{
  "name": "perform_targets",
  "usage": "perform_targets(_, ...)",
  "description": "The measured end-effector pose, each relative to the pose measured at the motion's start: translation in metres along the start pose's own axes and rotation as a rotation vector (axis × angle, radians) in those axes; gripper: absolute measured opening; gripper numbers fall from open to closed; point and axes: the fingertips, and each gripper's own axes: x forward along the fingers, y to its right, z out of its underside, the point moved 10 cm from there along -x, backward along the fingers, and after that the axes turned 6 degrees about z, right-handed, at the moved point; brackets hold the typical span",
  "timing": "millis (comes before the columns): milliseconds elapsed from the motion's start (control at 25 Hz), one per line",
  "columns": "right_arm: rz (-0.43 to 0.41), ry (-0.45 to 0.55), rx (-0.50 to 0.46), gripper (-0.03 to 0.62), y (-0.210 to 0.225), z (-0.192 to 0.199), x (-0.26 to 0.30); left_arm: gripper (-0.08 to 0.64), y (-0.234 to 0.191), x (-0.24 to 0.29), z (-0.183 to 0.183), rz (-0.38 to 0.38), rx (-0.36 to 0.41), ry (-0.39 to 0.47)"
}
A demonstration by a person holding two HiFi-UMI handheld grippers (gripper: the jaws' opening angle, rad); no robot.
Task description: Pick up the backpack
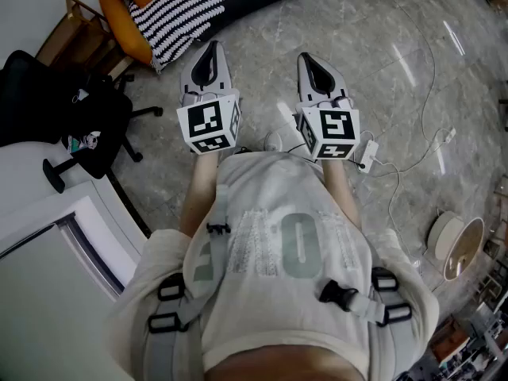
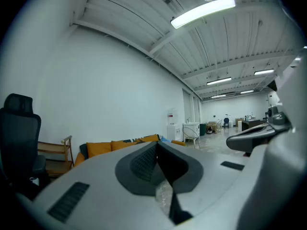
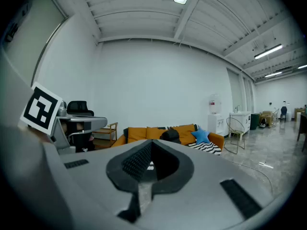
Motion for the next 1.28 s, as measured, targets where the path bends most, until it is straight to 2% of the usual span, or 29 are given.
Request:
perform_targets(320, -0.002, -0.005, 0.006, 0.006, 0.009, 0.000, 0.005, 0.020, 0.001, 0.006, 0.004, 0.000, -0.019, -0.006)
perform_targets(600, 0.008, 0.033, 0.037, 0.008, 0.025, -0.005, 0.018, 0.020, -0.005, 0.023, 0.005, -0.013, -0.036, 0.000)
perform_targets(880, 0.020, -0.009, 0.046, 0.008, 0.047, 0.007, 0.027, 0.020, 0.005, 0.035, 0.013, -0.021, -0.049, -0.019)
perform_targets(1280, 0.007, 0.011, 0.023, 0.008, 0.062, 0.000, 0.054, 0.020, -0.017, 0.072, 0.010, -0.048, -0.080, 0.012)
